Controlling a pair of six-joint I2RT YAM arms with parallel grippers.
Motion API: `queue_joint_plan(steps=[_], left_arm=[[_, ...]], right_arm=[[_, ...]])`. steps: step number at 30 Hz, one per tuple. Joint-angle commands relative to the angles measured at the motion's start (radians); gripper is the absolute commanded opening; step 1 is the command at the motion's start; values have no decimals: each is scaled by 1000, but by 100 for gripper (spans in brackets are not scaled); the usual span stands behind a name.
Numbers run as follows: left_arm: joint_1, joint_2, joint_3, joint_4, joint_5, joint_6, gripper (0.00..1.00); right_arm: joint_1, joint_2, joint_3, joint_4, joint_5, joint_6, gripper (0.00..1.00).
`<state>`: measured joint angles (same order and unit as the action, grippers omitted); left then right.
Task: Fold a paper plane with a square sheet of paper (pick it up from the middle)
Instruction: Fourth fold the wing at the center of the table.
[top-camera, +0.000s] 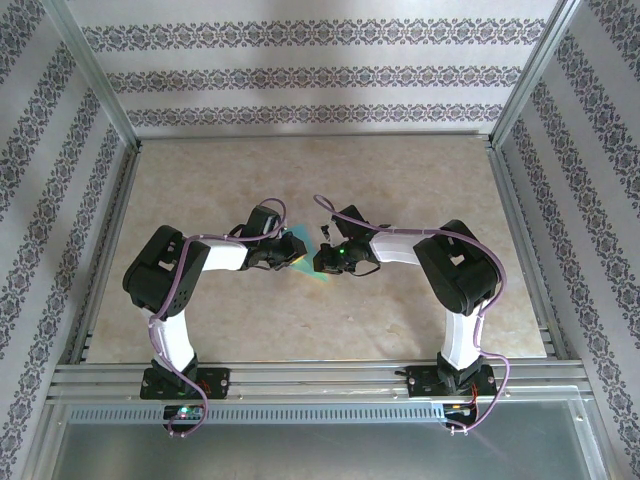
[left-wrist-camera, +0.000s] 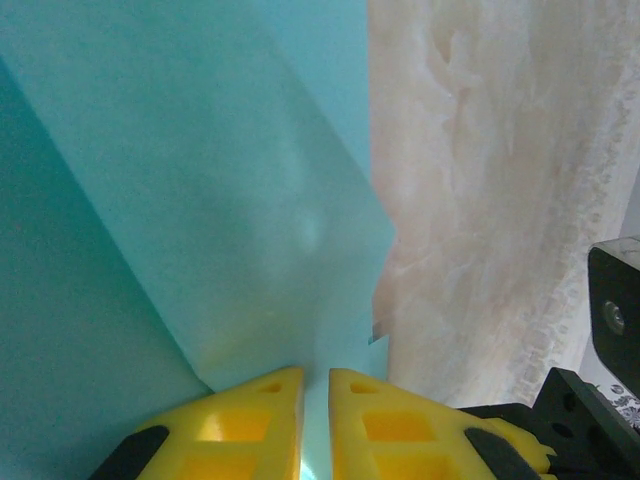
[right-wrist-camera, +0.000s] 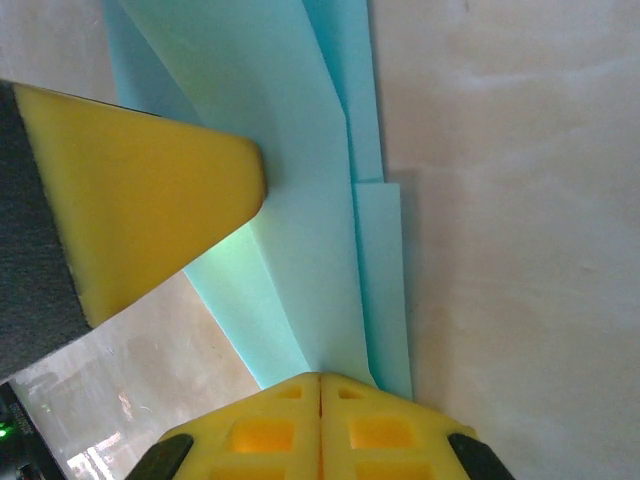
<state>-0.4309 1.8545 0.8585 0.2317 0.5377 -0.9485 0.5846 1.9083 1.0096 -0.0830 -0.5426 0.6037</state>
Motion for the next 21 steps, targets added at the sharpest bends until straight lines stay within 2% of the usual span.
queue_joint_plan(steps=[1, 5, 21], left_arm=[[4, 20, 11, -36, -65, 10, 14], [11, 9, 19, -91, -97, 23, 14], [94, 64, 148, -211, -86, 120, 14]], right_arm=[[-13, 47, -31, -107, 75, -8, 7], [-12, 52, -35, -122, 82, -16, 7], [-5, 67, -45, -192, 143, -68, 7]])
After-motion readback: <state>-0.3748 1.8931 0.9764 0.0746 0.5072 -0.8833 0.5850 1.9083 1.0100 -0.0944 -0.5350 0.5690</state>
